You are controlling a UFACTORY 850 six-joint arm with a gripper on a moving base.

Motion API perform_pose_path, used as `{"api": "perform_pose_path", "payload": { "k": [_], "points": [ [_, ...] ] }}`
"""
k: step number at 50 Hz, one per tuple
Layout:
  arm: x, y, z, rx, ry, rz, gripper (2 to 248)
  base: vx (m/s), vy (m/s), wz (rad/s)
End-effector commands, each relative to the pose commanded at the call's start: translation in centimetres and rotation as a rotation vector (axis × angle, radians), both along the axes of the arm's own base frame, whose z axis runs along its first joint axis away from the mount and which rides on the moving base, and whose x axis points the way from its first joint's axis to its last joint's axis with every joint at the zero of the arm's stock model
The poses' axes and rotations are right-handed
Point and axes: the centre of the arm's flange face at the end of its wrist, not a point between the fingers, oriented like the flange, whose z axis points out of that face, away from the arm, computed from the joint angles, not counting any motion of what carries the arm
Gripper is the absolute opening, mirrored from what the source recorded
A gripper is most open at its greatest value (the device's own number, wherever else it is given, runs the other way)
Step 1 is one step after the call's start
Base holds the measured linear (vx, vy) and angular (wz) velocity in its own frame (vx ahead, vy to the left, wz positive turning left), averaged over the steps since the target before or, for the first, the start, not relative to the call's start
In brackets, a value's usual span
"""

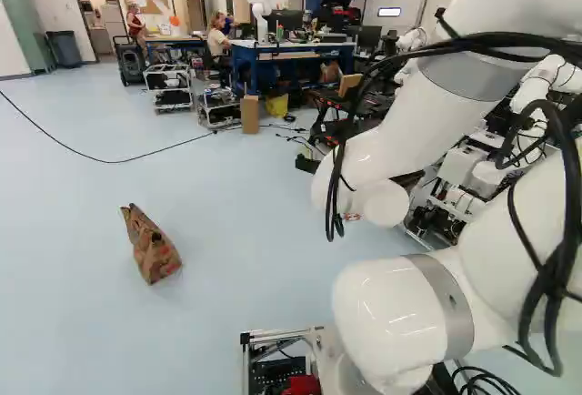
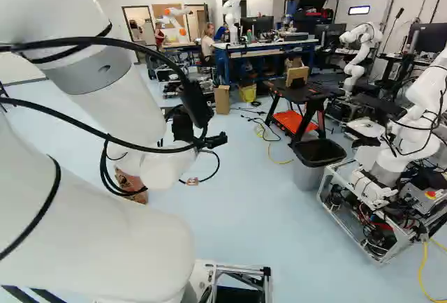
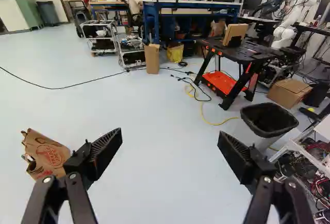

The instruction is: Pick up the grocery bag from the ground

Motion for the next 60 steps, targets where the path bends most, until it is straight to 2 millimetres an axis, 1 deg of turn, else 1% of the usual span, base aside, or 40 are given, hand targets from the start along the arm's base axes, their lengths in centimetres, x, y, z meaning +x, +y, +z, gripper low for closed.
{"api": "perform_pose_path", "payload": {
  "k": [17, 32, 44, 60],
  "points": [
    [0.00, 0.00, 0.00, 0.000, 0.000, 0.000, 247, 0.001, -0.004, -0.043],
    [0.00, 0.00, 0.00, 0.000, 0.000, 0.000, 247, 0.002, 0.070, -0.022],
    [0.00, 0.00, 0.00, 0.000, 0.000, 0.000, 247, 0.033, 0.145, 0.022],
    [0.00, 0.00, 0.00, 0.000, 0.000, 0.000, 247, 0.044, 0.237, 0.380]
  ]
}}
